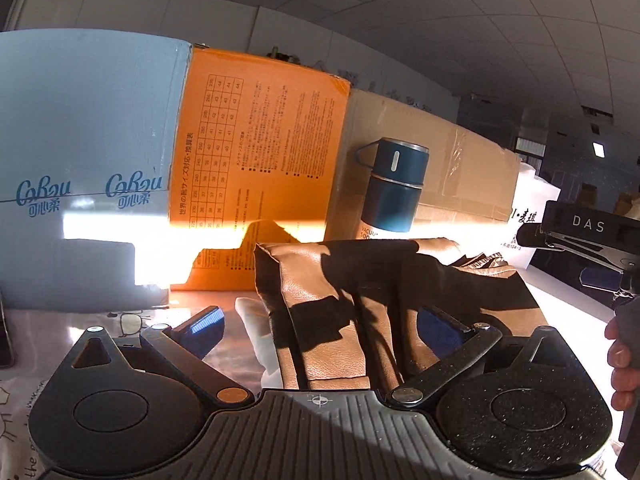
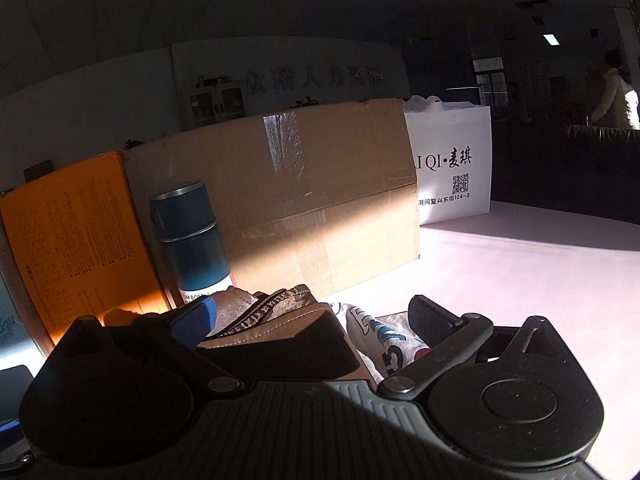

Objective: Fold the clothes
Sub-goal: 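Lower the folded jacket onto the white table and open both tools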

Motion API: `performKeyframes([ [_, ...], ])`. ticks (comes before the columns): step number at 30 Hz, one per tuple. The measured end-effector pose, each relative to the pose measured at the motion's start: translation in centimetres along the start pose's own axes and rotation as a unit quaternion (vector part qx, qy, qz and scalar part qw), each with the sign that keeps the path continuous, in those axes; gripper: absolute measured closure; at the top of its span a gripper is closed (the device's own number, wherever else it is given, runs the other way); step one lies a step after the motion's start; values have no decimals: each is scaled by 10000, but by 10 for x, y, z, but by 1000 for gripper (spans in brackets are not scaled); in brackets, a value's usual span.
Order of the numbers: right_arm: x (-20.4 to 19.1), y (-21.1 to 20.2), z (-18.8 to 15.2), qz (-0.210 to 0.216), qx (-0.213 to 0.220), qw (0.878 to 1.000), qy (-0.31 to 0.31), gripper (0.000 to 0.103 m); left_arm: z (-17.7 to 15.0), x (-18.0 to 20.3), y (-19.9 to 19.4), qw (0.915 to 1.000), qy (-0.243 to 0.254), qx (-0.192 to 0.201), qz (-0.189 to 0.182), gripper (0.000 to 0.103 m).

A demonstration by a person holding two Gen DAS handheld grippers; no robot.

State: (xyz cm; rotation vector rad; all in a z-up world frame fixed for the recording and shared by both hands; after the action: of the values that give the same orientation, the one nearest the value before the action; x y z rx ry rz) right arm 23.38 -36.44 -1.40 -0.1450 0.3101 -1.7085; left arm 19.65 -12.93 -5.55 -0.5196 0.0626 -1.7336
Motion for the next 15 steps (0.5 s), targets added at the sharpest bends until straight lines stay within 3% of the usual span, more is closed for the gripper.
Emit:
performKeyframes([
  [10, -20, -37, 15, 68, 328, 9994, -91, 0, 8, 1, -61, 9980, 551, 207, -228, 0],
  [15, -43, -62, 15, 407, 488, 9973, -368, 0, 5, -16, -99, 9971, 705, 175, -240, 0],
])
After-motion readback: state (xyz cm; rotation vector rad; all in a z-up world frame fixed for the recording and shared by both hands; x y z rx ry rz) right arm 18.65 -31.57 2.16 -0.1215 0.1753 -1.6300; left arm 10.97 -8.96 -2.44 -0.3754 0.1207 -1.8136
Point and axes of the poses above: each gripper's, at about its wrist camera, not at the fingertips, and y roughly the way its jaws point, x to its right, z to its top, the point moved 5 cm from there along y, roughly the way its jaws point, and after that the axes turned 8 degrees about -y, right-handed, at the moved point
